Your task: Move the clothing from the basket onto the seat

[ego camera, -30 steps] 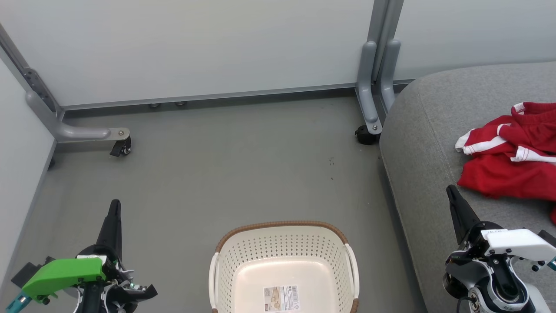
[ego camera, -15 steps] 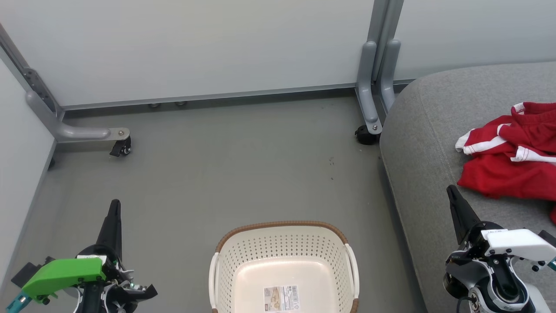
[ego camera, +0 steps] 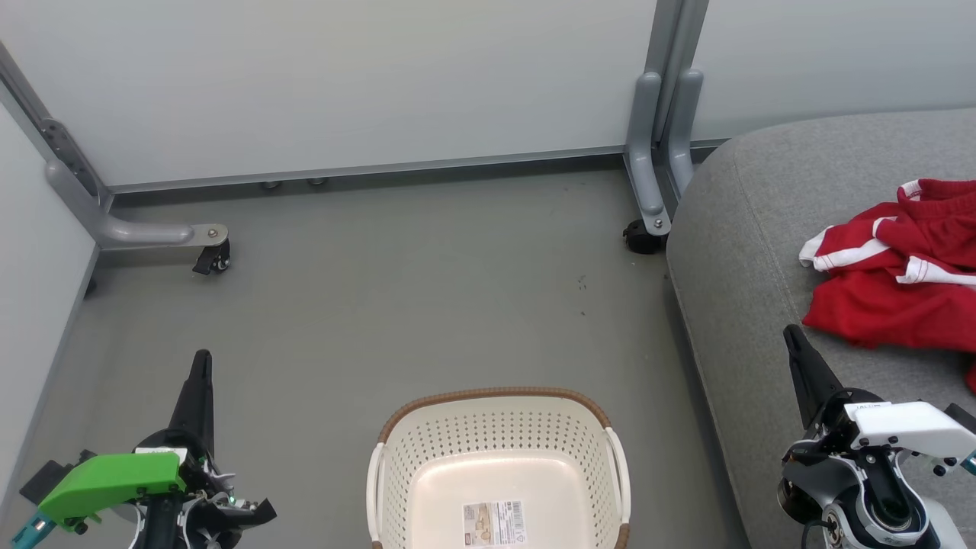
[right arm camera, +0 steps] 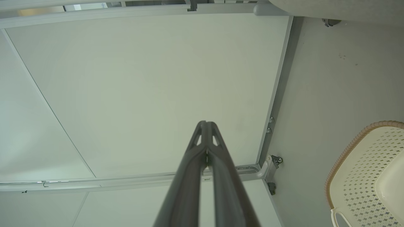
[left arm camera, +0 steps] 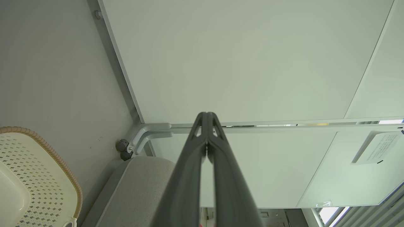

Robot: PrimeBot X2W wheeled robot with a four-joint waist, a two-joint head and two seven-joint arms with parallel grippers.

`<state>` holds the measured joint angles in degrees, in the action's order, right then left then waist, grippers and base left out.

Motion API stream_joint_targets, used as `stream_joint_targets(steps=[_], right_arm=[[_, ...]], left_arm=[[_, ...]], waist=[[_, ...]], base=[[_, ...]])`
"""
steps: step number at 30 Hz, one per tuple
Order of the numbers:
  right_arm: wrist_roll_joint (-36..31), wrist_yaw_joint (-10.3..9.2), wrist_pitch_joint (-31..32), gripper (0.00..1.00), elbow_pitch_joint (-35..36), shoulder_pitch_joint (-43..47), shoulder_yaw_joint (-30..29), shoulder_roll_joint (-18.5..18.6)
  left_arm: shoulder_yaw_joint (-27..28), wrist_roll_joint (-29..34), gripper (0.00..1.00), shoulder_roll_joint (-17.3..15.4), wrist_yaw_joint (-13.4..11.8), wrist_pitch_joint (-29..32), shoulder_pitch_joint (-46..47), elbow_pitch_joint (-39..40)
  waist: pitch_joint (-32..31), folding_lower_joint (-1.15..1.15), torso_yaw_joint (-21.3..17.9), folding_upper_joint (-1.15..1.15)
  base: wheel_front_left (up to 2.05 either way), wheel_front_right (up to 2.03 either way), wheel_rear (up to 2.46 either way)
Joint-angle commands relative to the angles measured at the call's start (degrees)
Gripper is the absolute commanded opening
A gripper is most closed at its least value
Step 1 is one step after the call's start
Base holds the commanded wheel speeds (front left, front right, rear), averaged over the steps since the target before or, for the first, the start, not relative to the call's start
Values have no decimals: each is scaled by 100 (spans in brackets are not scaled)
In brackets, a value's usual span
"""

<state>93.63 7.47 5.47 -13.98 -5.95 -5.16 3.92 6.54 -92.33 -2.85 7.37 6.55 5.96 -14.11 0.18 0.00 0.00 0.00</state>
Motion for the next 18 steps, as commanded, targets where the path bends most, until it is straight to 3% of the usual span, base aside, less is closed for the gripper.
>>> stream_joint_targets(steps=[1,18], right_arm=[[-32,4,11,0,-13,-40,-21,-16],[-55,4,41,0,-15,-43,-47,-35]], left_arm=[[11,-16,0,-4,26,20,59,10],[12,-17,0,-4,26,18,59,11]], waist=[[0,0,0,0],[0,0,0,0]], base=[[0,0,0],[0,0,0]])
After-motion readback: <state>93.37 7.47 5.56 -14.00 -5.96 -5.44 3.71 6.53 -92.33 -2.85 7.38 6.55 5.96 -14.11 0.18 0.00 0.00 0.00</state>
